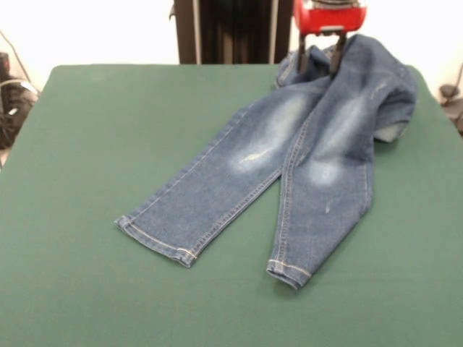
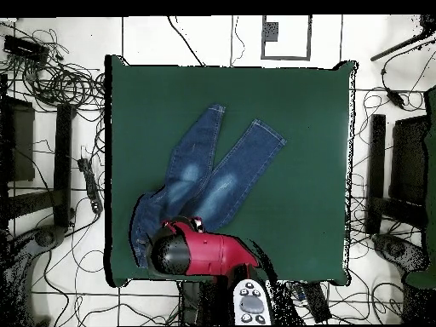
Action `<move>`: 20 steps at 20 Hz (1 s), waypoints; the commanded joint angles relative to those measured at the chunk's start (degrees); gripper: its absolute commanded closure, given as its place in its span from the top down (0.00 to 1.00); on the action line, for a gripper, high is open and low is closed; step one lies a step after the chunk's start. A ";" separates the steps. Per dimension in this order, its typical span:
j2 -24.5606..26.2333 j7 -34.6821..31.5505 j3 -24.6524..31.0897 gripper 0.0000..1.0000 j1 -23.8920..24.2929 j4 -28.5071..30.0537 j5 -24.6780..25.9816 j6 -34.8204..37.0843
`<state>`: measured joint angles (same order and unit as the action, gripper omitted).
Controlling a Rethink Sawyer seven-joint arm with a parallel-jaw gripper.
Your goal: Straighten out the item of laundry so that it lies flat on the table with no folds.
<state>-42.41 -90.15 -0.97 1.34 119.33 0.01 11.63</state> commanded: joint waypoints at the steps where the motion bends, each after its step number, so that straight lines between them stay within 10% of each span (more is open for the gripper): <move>1: 1.32 -9.21 2.11 1.00 0.57 -0.34 1.35 -4.17; 20: 2.13 -9.55 1.34 1.00 0.77 -0.36 1.06 -4.55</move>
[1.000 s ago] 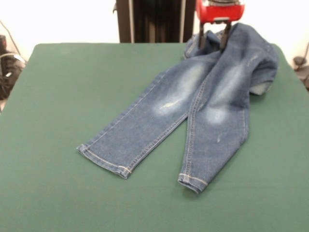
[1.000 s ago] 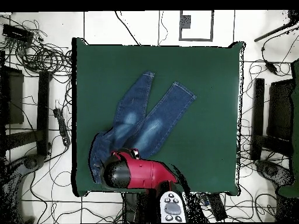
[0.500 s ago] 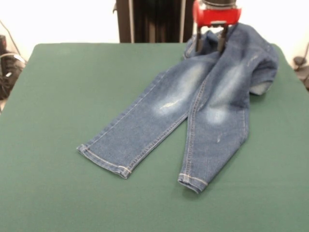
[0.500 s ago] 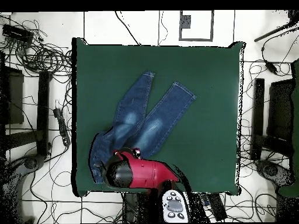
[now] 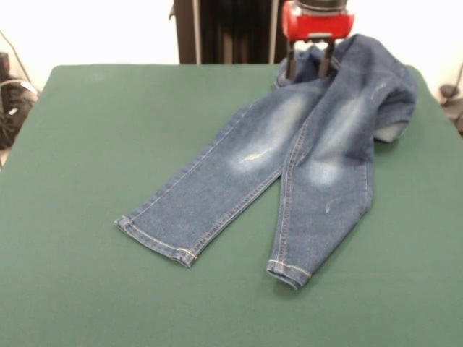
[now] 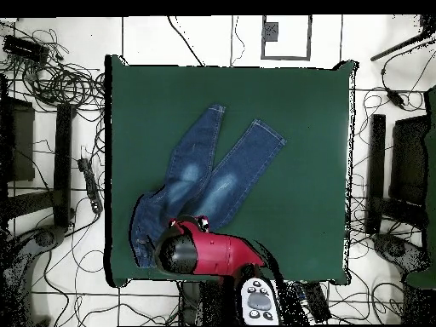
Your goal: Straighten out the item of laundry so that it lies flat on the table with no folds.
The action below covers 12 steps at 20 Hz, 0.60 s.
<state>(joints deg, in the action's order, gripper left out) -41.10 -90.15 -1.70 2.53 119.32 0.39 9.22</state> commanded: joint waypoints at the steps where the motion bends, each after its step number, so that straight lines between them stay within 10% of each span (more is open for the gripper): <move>1: 0.68 -9.45 2.24 1.00 -0.40 -0.37 0.65 -1.88; 12: 0.68 -10.34 3.08 1.00 0.00 0.24 0.16 -3.23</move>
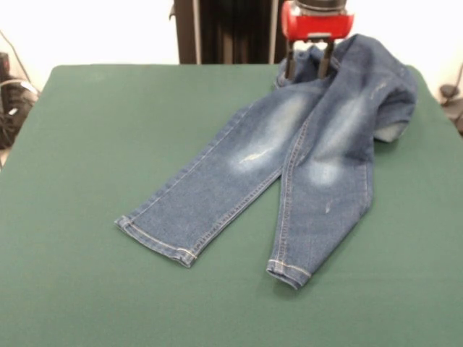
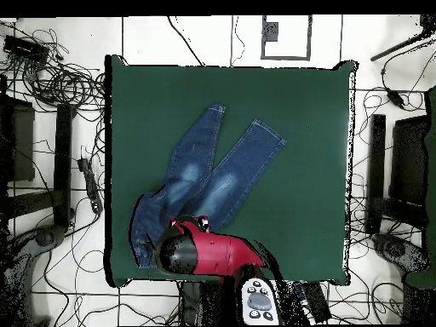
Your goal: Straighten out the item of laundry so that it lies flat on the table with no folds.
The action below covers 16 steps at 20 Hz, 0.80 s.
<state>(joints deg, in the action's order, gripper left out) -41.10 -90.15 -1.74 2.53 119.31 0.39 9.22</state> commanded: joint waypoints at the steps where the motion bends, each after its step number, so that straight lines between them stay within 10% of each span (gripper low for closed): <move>1: 0.72 -10.60 3.47 1.00 0.24 0.58 0.01 -3.56; 16: 3.37 -15.88 6.60 1.00 1.51 5.30 -1.76 -14.59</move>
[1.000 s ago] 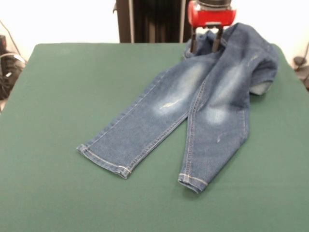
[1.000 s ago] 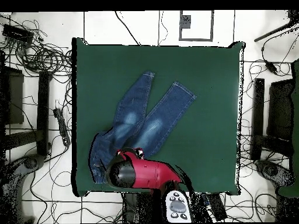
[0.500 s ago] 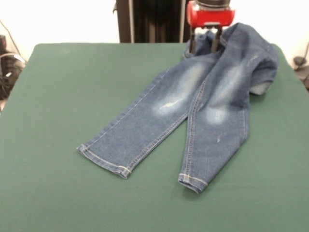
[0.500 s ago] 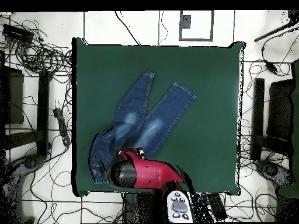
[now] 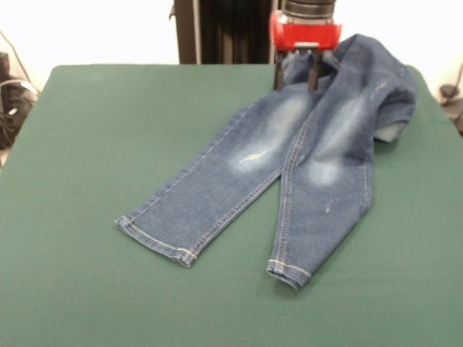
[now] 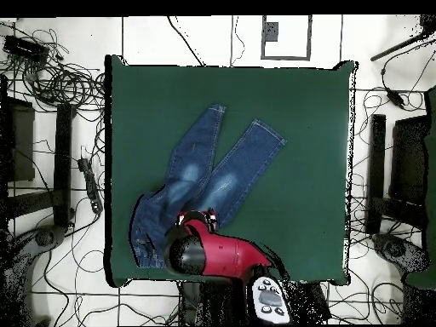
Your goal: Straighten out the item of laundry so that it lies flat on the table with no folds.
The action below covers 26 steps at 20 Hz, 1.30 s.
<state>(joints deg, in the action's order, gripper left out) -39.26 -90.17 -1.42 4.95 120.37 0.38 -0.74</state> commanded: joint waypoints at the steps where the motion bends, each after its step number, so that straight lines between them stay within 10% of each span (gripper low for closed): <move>1: 1.23 -15.77 6.11 1.00 -1.02 4.39 -2.09 -4.09; 26: 0.98 -15.90 12.12 1.00 1.07 7.33 -6.76 1.13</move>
<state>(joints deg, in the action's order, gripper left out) -38.87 -90.27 3.60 6.36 126.31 -1.51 -3.35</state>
